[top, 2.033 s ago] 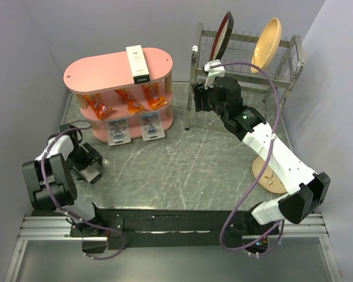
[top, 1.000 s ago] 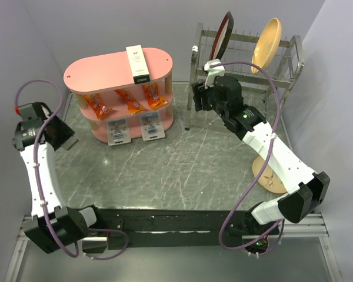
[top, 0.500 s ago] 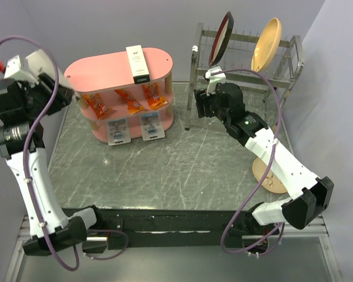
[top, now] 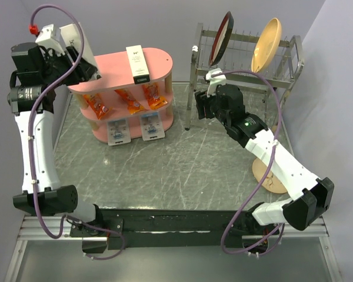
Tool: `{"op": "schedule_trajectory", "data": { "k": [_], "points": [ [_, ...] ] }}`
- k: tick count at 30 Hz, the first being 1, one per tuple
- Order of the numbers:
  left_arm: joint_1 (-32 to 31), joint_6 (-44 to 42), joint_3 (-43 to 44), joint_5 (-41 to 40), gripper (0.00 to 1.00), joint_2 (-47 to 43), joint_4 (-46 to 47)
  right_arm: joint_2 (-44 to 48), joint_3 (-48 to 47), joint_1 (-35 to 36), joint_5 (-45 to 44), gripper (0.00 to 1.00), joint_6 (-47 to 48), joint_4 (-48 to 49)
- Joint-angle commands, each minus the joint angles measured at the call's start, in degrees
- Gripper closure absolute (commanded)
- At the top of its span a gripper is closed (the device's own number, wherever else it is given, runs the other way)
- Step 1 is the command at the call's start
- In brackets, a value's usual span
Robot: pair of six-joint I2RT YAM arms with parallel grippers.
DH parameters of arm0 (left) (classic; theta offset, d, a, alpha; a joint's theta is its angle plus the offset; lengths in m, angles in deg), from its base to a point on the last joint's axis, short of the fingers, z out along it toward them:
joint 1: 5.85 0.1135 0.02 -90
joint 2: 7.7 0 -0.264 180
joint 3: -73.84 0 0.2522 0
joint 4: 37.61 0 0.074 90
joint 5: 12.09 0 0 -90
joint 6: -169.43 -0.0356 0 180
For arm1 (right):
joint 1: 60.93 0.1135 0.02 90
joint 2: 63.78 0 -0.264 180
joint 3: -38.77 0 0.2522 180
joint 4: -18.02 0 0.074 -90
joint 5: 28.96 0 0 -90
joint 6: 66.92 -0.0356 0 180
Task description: Place and organize the shaving razors onto the shelf
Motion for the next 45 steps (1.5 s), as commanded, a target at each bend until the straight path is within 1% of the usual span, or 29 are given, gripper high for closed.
{"op": "schedule_trajectory", "data": {
  "k": [1, 4, 5, 8, 12, 14, 16, 22, 24, 30, 37, 39, 42, 43, 45],
  "points": [
    [-2.9, -2.6, 4.9, -2.0, 0.53, -0.4, 0.7, 3.4, 0.9, -0.4, -0.7, 0.30, -0.3, 2.8],
    [-3.4, -2.9, 4.0, -6.8, 0.54, -2.4, -0.7, 3.9, 1.2, -0.5, -0.7, 0.30, -0.4, 2.8],
    [-3.4, -2.7, 2.4, -9.3, 0.54, -3.3, -0.9, 4.0, 1.5, -0.5, -0.7, 0.30, -0.5, 2.8],
    [-3.4, -2.9, -1.7, -11.8, 0.53, -6.3, -1.9, 4.6, 2.1, -0.5, -0.6, 0.30, -0.8, 2.8],
    [-3.4, -3.3, -6.0, -12.3, 0.51, -9.5, -3.0, 4.9, 2.4, -0.5, -0.3, 0.30, -0.9, 2.5],
    [-3.5, -3.6, -7.0, -12.4, 0.51, -9.5, -3.1, 5.0, 2.5, -0.6, 0.0, 0.30, -1.2, 2.5],
    [-3.4, -3.8, -6.7, -11.9, 0.51, -8.5, -2.9, 5.0, 2.5, -0.5, 0.1, 0.30, -1.4, 2.5],
    [-3.4, -4.1, -1.2, -11.7, 0.49, -2.7, -3.1, 5.6, 3.1, -0.6, 0.2, 0.30, -1.3, 2.7],
    [-3.4, -4.1, -0.8, -11.2, 0.49, -1.1, -3.2, 6.2, 3.8, -0.6, 0.2, 0.30, -1.2, 2.8],
    [-3.6, -4.1, 0.4, -12.0, 0.44, 1.2, -3.4, 7.9, 5.9, -1.4, 0.3, 0.30, -1.6, 3.0],
    [-4.2, -5.4, 1.7, -13.2, 0.36, 1.2, -3.1, 8.4, 6.8, -2.0, 0.9, 0.30, -1.8, 2.8],
    [-4.4, -5.5, 1.7, -13.4, 0.35, 0.7, -2.9, 8.2, 6.7, -2.0, 1.1, 0.30, -1.9, 3.1],
    [-4.7, -5.8, 2.0, -13.7, 0.31, 0.0, -2.9, 8.0, 6.4, -2.1, 1.6, 0.30, -2.1, 2.9],
    [-4.7, -6.1, 2.0, -13.5, 0.28, -0.1, -3.0, 7.9, 6.3, -2.0, 1.5, 0.30, -2.2, 2.9],
    [-4.9, -6.5, 1.8, -13.6, 0.27, -0.5, -2.9, 7.9, 6.3, -2.0, 1.7, 0.30, -2.3, 2.9]
  ]
}}
